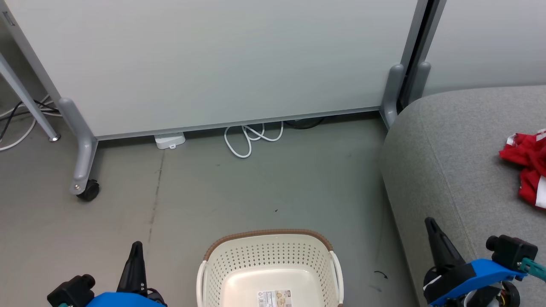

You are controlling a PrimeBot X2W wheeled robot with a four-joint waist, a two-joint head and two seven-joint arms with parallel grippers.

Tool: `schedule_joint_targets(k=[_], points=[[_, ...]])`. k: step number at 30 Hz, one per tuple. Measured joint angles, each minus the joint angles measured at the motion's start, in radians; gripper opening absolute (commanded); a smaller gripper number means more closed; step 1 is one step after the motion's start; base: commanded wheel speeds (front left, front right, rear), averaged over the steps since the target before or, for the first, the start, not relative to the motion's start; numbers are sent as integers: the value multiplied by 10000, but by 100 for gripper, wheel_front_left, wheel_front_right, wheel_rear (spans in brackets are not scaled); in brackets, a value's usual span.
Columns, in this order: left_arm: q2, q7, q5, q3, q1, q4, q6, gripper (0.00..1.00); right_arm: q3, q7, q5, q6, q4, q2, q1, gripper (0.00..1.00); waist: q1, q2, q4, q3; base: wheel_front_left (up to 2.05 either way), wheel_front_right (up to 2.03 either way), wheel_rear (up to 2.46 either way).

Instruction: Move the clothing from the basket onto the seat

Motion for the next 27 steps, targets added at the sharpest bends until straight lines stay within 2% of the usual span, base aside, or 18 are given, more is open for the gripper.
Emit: schedule_joint_targets(k=[27], points=[[-142,984,-3329,552,-398,-414,0,0,-230,389,3906,0,-59,0,-122,0,0,0,-31,-28,0,0,0]])
